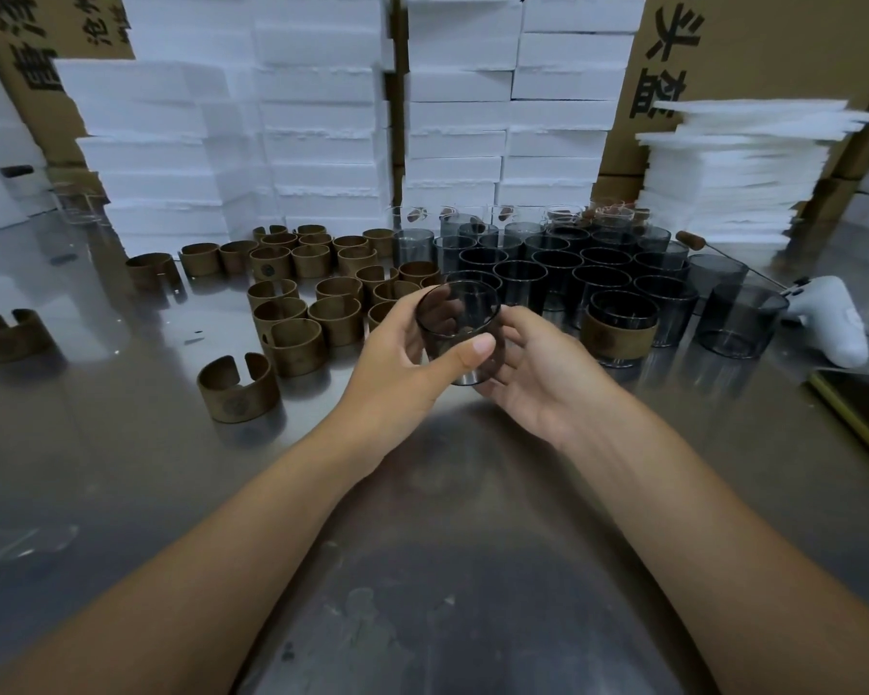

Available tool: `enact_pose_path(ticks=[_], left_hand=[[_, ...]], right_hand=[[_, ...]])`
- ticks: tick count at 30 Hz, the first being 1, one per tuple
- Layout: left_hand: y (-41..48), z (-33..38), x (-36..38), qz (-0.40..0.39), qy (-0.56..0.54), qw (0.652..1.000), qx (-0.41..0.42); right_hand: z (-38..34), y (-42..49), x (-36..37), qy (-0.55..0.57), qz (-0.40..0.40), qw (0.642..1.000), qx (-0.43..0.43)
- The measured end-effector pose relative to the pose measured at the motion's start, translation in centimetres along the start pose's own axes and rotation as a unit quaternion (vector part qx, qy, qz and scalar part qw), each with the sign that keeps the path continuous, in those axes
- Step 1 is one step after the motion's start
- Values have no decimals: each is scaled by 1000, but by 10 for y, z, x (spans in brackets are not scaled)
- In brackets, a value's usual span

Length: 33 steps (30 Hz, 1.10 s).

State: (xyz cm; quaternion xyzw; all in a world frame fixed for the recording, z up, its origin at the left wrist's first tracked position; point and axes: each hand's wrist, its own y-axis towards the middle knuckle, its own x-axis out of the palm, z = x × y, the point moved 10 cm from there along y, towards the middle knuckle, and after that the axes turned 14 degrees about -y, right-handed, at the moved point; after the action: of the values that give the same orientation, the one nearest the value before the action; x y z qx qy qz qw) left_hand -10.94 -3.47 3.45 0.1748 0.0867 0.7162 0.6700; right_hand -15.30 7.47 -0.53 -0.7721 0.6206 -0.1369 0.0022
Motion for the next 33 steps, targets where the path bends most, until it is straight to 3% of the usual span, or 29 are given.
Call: enact_pose_path(ticks=[22,33], left_hand=[[1,17,5,-36,-25,998,50],[2,25,6,-58,0,994,91]], right_hand=[[14,-15,34,15,-123,990,68],[10,-9,18,38,-65,995,59]])
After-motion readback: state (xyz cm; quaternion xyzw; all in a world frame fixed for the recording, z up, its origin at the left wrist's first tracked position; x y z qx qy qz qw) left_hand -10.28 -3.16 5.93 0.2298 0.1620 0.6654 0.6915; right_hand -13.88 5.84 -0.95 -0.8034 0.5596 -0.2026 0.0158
